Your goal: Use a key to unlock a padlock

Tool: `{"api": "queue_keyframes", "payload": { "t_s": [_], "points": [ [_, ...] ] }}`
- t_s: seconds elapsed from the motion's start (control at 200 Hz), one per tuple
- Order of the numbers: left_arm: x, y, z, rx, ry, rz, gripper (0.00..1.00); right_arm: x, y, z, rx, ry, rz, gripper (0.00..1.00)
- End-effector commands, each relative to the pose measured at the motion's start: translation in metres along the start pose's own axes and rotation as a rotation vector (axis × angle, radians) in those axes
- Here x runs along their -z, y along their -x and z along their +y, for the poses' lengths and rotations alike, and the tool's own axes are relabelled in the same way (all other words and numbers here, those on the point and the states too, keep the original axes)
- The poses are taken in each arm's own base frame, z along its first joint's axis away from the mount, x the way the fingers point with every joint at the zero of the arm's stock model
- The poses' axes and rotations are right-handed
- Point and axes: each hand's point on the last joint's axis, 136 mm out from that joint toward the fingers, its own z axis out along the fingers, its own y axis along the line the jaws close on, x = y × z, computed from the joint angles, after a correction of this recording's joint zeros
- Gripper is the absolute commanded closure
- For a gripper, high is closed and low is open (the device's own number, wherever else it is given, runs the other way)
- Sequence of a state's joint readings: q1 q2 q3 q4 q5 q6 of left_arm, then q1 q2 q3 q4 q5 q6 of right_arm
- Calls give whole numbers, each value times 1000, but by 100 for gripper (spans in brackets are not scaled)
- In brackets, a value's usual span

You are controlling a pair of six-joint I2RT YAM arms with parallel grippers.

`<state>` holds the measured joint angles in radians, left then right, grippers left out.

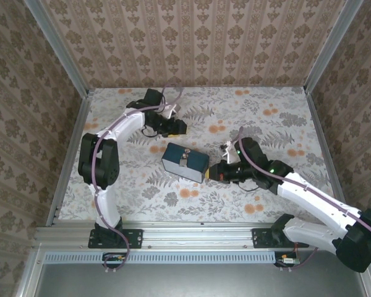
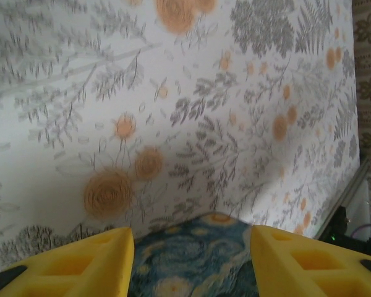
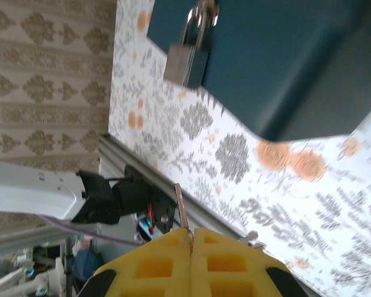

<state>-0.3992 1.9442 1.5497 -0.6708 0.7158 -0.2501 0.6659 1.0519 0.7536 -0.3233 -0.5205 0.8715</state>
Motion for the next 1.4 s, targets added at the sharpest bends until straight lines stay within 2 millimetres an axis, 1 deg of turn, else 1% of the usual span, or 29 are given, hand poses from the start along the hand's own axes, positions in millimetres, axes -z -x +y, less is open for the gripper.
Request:
{"api": "queue_keyframes", "payload": {
  "t_s": [0.0, 0.165, 0.235, 0.345, 0.41, 0.455, 0.565, 0.675, 0.77, 0.78, 0.795, 0.83, 0.95, 1.12, 1.14, 1.15, 1.17, 1.24, 1.25, 1.275, 1.32, 1.39],
  "points": [
    [16, -10, -13, -29, -81, -3, 47, -16, -9, 1, -34, 20, 14, 100],
    [18, -26, -6, 5, -74, 5, 48, -40, -11, 9, -11, 59, 29, 100],
    [22, -30, -2, 26, -71, -3, 49, -53, -8, 11, 1, 70, 36, 100],
    [27, -35, -3, 35, -84, -14, 50, -73, -3, 13, 16, 91, 61, 100],
    [29, -37, -4, 38, -87, -15, 50, -80, 2, 13, 30, 92, 61, 100],
    [30, -38, -5, 37, -90, -15, 51, -83, 5, 10, 38, 70, 55, 100],
    [31, -41, -6, 42, -89, -14, 51, -80, 16, 3, 72, 0, 25, 100],
    [30, -45, -6, 51, -97, -4, 53, -71, 28, -17, 106, -114, 2, 100],
    [27, -49, -9, 52, -113, 8, 54, -65, 37, -28, 113, -149, -8, 100],
    [26, -50, -10, 52, -114, 11, 54, -68, 36, -35, 104, -164, 4, 100],
    [26, -50, -10, 51, -115, 13, 55, -69, 37, -38, 101, -173, 7, 100],
    [24, -53, -14, 46, -123, 23, 55, -67, 40, -43, 96, -180, 5, 100],
    [16, -61, -22, 41, -137, 49, 56, -61, 50, -52, 91, -165, 3, 100],
    [10, -75, -43, 43, -170, 61, 57, -40, 63, -70, 77, -179, -8, 100],
    [10, -75, -44, 48, -171, 57, 57, -38, 64, -73, 72, -181, -7, 100],
    [7, -80, -51, 33, -179, 70, 57, -37, 64, -74, 70, -183, -6, 100],
    [4, -84, -56, 26, -184, 79, 57, -36, 65, -76, 68, -184, -5, 100],
    [0, -90, -65, 29, -197, 86, 57, -31, 64, -81, 63, -195, 10, 100],
    [0, -90, -66, 27, -200, 85, 57, -26, 66, -76, 75, -184, -3, 100],
    [-2, -92, -69, 26, -205, 88, 57, -22, 65, -75, 79, -181, -1, 100],
    [-3, -94, -70, 29, -198, 92, 57, -19, 63, -76, 82, -182, 11, 100],
    [-4, -94, -65, 37, -181, 87, 57, -13, 58, -76, 87, -179, 26, 100]
  ]
}}
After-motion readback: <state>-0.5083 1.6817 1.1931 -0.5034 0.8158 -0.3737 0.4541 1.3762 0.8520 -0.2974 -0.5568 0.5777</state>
